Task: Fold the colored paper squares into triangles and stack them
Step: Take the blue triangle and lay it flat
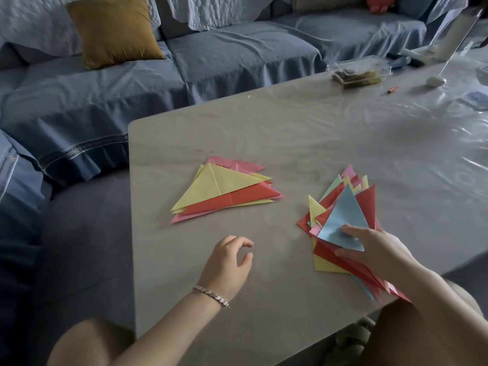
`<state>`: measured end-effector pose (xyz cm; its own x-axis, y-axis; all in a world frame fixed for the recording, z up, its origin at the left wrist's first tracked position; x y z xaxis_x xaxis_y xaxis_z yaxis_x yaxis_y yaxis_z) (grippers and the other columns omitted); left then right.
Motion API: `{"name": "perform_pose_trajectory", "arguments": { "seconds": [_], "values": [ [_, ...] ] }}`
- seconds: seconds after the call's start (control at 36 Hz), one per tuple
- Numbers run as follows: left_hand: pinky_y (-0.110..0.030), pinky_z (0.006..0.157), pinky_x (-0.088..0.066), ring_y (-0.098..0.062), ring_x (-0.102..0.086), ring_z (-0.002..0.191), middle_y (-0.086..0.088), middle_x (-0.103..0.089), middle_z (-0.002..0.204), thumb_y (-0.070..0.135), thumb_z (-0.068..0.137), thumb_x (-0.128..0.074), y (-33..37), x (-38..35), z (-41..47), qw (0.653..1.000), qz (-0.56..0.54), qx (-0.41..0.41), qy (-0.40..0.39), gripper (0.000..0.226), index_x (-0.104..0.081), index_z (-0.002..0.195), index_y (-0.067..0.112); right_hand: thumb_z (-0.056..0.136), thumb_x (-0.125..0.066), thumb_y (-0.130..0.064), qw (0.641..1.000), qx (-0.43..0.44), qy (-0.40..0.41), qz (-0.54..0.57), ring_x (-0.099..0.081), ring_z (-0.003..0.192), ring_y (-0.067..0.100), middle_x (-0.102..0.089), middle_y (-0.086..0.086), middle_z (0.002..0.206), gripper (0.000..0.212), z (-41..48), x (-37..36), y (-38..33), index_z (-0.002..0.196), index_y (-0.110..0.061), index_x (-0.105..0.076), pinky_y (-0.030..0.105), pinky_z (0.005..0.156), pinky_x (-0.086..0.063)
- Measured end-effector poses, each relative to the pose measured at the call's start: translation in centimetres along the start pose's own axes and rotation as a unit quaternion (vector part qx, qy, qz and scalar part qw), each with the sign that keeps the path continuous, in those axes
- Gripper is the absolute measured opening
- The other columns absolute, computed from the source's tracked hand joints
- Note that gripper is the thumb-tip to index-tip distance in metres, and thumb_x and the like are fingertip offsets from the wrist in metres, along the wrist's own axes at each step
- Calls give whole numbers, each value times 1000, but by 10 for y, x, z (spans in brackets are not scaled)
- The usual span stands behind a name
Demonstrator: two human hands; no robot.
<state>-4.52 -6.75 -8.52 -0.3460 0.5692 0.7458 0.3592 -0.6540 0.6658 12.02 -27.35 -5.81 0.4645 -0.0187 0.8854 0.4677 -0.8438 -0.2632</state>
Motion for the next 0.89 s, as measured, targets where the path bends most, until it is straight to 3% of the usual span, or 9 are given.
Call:
{"name": "perform_pose_trajectory", "arguments": {
  "seconds": [0.17,0.33,0.44,0.56,0.64,0.72,0.78,0.83,0.89],
  "values": [
    [1,76,-30,1,-48,90,12,-53,93,11,87,-55,-1,-1,-3,1000,0,8,-9,16,-63,100,15,85,-51,-54,1000,1,17,4,-47,125,19,-46,-9,139,59,3,-4,3,139,-35,-38,27,98,-41],
    [0,70,-36,1,-54,79,12,-57,90,12,87,-55,2,-3,-6,999,-29,38,-20,14,-63,97,17,98,-34,-36,993,38,105,-45,-61,103,12,-62,-9,118,34,0,-4,-4,124,-28,-54,20,83,-47],
    [-11,76,-46,-6,-62,81,7,-66,88,22,88,-58,11,-9,-7,985,-123,109,-59,10,-63,96,19,97,-39,-27,982,60,180,-11,-66,89,19,-69,-2,100,30,-7,-16,-21,110,-18,-65,28,69,-53],
    [-29,74,-53,-17,-66,80,-6,-68,91,27,91,-53,31,-24,-11,879,-386,234,-154,14,-61,89,16,88,-53,-19,962,121,239,54,-69,91,23,-72,4,100,22,-25,-32,-65,96,-14,-73,34,68,-56],
    [-30,68,-55,-17,-67,74,-7,-68,83,25,91,-55,34,-30,-9,832,-466,264,-148,17,-63,89,10,81,-51,-26,960,181,193,86,-68,88,14,-71,-6,103,26,-34,-48,-96,96,-22,-72,21,58,-51],
    [-25,60,-51,-15,-63,70,-2,-66,79,9,91,-49,22,-23,-7,880,-384,267,-81,14,-62,90,13,86,-44,-34,954,233,148,117,-61,98,11,-65,-8,113,30,-40,-58,-114,104,-22,-65,18,65,-45],
    [-27,69,-49,-19,-63,79,-1,-67,85,6,88,-46,9,-11,-3,933,-264,240,-51,20,-63,92,16,90,-48,-39,949,268,119,113,-52,117,8,-53,-10,134,38,-40,-61,-117,122,-22,-58,16,88,-41],
    [-26,72,-46,-20,-62,83,-3,-67,92,6,88,-47,-1,0,6,961,-180,198,-75,19,-61,97,14,93,-46,-42,955,264,91,100,-42,128,6,-36,-16,145,42,-34,-68,-109,132,-26,-49,17,101,-32],
    [-27,70,-45,-20,-58,78,-4,-63,88,10,89,-50,-10,9,20,976,-102,156,-114,11,-57,95,15,88,-46,-40,952,276,110,74,-53,119,10,-49,-9,137,39,-29,-66,-104,119,-23,-61,22,95,-43]
  ]
}}
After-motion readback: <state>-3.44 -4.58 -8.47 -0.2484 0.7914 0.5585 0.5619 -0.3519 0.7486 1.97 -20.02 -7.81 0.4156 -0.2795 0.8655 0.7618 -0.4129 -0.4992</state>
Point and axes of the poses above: each hand's wrist, its own z-axis towards the middle knuckle, its own x-axis out of the back of the hand, y = z × x, the point moved 4 cm from there along z, towards the middle knuckle
